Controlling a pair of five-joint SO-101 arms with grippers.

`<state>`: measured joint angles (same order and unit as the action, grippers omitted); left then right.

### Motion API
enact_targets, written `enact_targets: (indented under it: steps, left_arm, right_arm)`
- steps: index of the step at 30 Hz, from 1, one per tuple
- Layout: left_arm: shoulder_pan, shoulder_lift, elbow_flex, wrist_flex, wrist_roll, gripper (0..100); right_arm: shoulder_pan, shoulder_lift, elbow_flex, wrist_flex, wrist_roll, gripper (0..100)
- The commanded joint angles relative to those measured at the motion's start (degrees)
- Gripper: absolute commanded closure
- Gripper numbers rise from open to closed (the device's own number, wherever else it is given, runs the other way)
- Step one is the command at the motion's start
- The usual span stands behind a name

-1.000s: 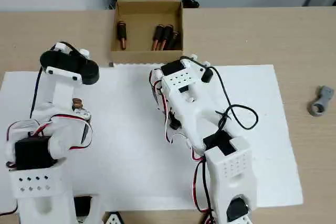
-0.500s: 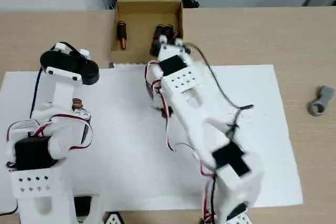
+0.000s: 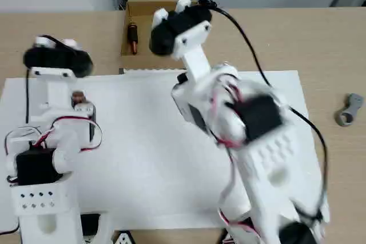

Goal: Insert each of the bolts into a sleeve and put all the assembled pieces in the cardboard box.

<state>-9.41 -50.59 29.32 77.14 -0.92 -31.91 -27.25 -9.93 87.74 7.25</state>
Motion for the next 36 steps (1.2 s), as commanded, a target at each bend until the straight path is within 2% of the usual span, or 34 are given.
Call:
enact_targets:
  steps: [1, 4, 7, 12, 16, 19, 26, 30, 36]
  left_arm:
    - [0.35, -1.23, -2.07, -7.30, 4.40, 100]
    - [3.43, -1.32, -2.42, -13.10, 6.15, 100]
    - [8.44, -1.32, -2.15, -18.90, 6.42, 100]
    - [15.91, -0.97, -2.07, -26.20, 6.42, 100]
    - [20.22, -0.97, -2.33, -27.52, 6.42, 100]
    - [22.51, -0.97, -2.51, -27.52, 6.42, 100]
    - [27.43, -0.97, -9.80, -27.08, 6.68, 100]
    - [30.86, -0.88, -10.68, -25.23, 11.34, 100]
    - [31.47, -0.79, -9.71, -24.44, 14.24, 100]
  right_arm:
    - [-0.31, -9.54, 4.31, -0.31, 2.81, 99.1]
    - [-0.57, -16.66, 14.33, -1.36, 2.81, 99.1]
    - [-0.31, -24.84, 26.37, -8.75, 2.81, 99.1]
    - [-0.66, -39.34, 49.14, -34.77, 2.29, 99.2]
    - [-0.84, -47.60, 65.58, -57.01, -3.60, 99.5]
    - [-2.86, -50.15, 74.11, -67.82, -7.65, 99.5]
    - [-6.46, -50.51, 83.87, -75.56, -8.79, 99.6]
    - [-6.29, -50.59, 86.24, -78.20, -8.88, 99.6]
    - [-6.29, -50.51, 89.76, -81.80, -8.97, 99.6]
